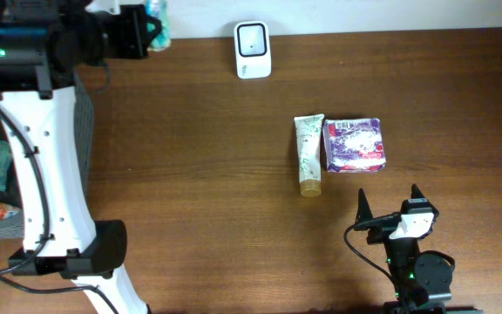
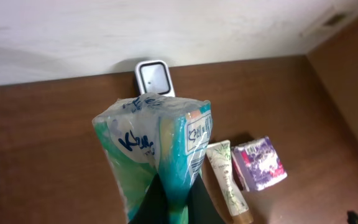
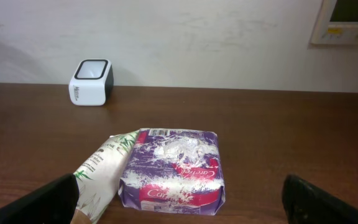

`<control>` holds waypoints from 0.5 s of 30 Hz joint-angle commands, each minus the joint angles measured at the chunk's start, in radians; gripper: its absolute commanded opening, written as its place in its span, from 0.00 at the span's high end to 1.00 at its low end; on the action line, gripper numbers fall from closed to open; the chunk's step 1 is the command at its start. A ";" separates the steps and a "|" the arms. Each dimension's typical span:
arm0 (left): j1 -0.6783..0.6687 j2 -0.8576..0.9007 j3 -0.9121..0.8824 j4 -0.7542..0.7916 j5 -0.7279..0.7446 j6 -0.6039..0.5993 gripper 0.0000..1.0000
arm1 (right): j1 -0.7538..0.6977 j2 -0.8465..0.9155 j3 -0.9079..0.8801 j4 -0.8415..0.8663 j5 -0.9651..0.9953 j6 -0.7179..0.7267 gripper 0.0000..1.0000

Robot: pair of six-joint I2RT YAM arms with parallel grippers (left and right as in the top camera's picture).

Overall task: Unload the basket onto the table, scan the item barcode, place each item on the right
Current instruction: 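Lift the green pack and hold it at the scanner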

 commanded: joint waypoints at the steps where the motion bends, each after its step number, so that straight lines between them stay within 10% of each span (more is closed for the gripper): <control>1: -0.029 -0.021 0.011 0.003 -0.043 0.117 1.00 | -0.006 -0.006 -0.008 -0.003 0.006 0.000 0.01; 15: -0.212 -0.017 0.004 -0.059 -0.051 0.266 1.00 | -0.006 -0.006 -0.008 -0.004 0.006 0.000 0.01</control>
